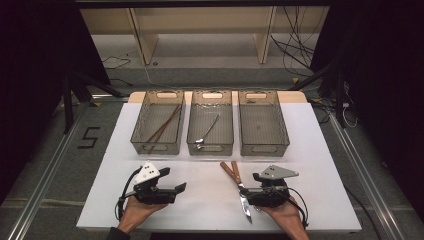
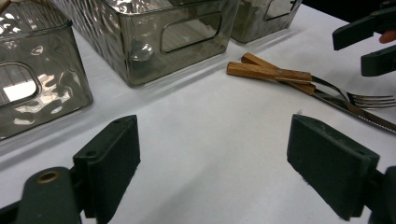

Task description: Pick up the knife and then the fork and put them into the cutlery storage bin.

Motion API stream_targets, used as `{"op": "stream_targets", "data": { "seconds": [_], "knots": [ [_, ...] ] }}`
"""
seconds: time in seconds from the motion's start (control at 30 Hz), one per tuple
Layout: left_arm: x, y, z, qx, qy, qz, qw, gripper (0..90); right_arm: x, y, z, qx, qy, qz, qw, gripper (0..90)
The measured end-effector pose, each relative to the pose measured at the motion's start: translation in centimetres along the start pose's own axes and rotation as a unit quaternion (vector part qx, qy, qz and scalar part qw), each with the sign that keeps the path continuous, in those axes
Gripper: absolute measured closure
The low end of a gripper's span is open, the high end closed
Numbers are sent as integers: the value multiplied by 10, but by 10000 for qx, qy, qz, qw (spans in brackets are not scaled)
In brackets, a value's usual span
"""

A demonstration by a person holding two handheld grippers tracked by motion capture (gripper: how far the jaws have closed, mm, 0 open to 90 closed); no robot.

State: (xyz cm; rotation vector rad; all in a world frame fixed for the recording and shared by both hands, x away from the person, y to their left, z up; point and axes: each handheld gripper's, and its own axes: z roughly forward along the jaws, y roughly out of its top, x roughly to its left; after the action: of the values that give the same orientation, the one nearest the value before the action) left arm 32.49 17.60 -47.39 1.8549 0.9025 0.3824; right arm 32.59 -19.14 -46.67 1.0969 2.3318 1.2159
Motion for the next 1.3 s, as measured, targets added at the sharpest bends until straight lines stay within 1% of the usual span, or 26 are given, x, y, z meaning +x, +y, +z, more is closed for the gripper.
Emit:
{"op": "stream_targets", "data": {
  "seconds": [0.1,0.17,0.23,0.4,0.53,0.63,0.77,0.87,0.93,1.0,1.07,1.1,1.3],
  "knots": [
    [-1,-1,-3,-50,26,58,10000,168,0,3,4,116,-41,-11,9999,330],
    [0,-2,-4,-30,46,76,10000,168,-1,6,7,208,-35,-1,9998,347],
    [1,-4,-6,-24,90,57,9999,168,-1,7,10,322,-121,-17,9994,369],
    [1,-6,-9,-58,136,30,9999,168,-2,6,16,585,-204,10,9981,428],
    [0,-8,-9,-28,159,115,9998,168,-1,5,17,659,-183,-2,9977,485],
    [0,-9,-10,-38,153,114,9998,168,1,5,19,687,-133,2,9975,533],
    [0,-10,-11,-60,153,98,9998,169,4,4,26,787,-98,-66,9968,581],
    [0,-10,-11,-65,156,108,9998,169,5,6,33,805,-175,-102,9966,625],
    [-1,-10,-11,-67,149,123,9998,169,7,7,37,853,-241,-181,9959,644],
    [-1,-10,-11,-50,149,138,9998,169,10,9,41,868,-343,-268,9953,669],
    [-1,-10,-10,-52,157,138,9998,169,12,9,44,902,-425,-301,9946,695],
    [-1,-10,-10,-43,152,149,9998,169,13,10,46,936,-507,-382,9936,700],
    [-1,-10,-11,-37,149,144,9998,172,13,11,45,939,-545,-359,9934,750]
  ]
}}
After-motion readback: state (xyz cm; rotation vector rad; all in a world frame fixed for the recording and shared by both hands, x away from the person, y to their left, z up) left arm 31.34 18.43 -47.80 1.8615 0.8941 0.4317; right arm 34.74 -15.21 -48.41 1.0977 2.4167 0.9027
